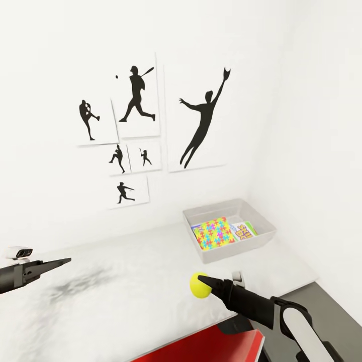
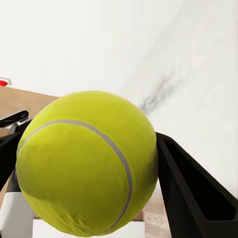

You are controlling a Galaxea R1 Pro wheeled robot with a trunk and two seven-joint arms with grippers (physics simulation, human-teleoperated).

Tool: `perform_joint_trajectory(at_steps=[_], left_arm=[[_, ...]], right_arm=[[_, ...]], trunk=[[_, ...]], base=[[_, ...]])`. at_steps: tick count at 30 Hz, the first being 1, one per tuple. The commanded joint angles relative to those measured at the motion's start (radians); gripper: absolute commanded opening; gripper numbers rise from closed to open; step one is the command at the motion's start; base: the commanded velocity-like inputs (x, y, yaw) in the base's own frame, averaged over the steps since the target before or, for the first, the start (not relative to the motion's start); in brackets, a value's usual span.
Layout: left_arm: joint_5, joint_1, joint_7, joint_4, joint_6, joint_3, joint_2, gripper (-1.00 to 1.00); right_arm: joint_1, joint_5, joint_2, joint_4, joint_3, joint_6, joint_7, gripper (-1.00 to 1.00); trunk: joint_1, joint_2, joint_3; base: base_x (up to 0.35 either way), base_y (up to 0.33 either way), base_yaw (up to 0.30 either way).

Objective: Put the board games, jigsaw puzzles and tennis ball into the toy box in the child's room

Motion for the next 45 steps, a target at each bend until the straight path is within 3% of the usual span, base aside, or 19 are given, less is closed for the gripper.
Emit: perform_joint_trajectory(at_steps=[1,29,34,39,42,45], left_arm=[[0.0,-0.001,-0.004,0.0,0.011,0.0,0.0,1.0],[0.0,-0.001,-0.004,0.0,0.011,0.0,0.001,1.0],[0.0,0.0,-0.004,0.001,0.011,-0.001,0.0,1.0],[0.0,0.0,-0.004,0.001,0.011,-0.002,-0.001,1.0],[0.0,0.0,-0.004,0.002,0.011,-0.001,0.0,1.0],[0.0,0.0,-0.004,0.003,0.011,0.0,0.0,1.0]], right_arm=[[-0.001,0.003,-0.001,0.0,0.001,0.002,0.005,-1.0],[-0.019,0.003,0.008,0.0,0.005,0.004,0.006,-1.0],[-0.12,0.003,0.009,0.0,0.003,0.009,0.016,-1.0],[-0.311,0.003,0.005,0.005,-0.001,0.035,0.01,-1.0],[-0.39,0.003,0.005,0.009,-0.005,0.071,-0.003,-1.0],[-0.477,0.003,0.005,0.037,-0.014,0.106,-0.06,-1.0]], trunk=[[0.001,-0.002,-0.002],[0.001,-0.002,-0.002],[0.001,-0.002,-0.002],[0.001,-0.002,-0.002],[0.001,-0.002,-0.002],[0.001,-0.002,-0.002]], base=[[0.066,0.0,0.0],[0.005,0.0,0.0],[0.0,0.0,0.0],[0.0,0.0,0.0],[0.0,0.0,0.0],[0.0,0.0,0.0]])
